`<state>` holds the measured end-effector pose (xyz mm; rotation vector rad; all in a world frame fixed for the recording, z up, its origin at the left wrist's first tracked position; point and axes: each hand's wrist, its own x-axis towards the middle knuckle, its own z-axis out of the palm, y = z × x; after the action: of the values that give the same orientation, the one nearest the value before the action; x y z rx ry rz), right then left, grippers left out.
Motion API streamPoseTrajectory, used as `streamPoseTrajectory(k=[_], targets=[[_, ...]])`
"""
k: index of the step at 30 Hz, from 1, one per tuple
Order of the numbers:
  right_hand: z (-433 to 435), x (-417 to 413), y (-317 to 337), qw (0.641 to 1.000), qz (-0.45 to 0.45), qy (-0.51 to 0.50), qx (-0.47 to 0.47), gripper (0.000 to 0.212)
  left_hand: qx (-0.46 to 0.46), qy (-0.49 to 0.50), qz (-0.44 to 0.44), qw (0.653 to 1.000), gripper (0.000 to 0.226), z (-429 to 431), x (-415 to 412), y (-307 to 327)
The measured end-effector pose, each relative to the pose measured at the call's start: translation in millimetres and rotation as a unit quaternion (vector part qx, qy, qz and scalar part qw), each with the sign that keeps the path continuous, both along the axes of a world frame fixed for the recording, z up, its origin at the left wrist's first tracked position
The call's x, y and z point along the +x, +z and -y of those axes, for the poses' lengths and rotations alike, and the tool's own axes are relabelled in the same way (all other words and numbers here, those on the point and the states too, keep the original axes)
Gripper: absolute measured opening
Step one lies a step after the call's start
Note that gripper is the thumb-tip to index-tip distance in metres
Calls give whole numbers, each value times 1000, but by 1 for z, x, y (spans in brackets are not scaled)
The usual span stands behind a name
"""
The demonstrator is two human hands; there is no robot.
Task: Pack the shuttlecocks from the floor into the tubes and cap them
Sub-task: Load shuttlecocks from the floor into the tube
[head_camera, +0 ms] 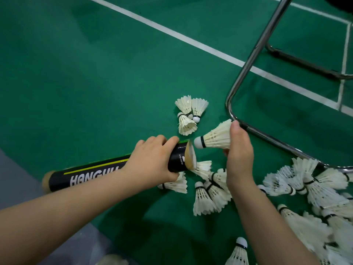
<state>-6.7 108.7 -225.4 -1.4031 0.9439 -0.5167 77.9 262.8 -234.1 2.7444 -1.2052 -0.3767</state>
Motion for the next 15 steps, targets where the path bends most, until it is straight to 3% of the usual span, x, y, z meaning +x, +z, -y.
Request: streamPoseTrajectory(k=[6,9,11,13,15], targets=[[-25,-17,2,996,-40,86,0,39,-29,-3,5,1000,67,11,-10,0],[-32,-25,-4,977,-85,198,2,69,-46,2,14,999,70,14,-12,4],[-35,-32,-4,963,-98,250,-6,78,-58,8,22,998,71,15,-13,9],[-33,-42,1,969,-76,229,-46,70,-63,13,20,998,73,13,-14,13],[-30,-54,7,976,-39,187,-108,47,-66,15,17,998,75,11,-17,16]])
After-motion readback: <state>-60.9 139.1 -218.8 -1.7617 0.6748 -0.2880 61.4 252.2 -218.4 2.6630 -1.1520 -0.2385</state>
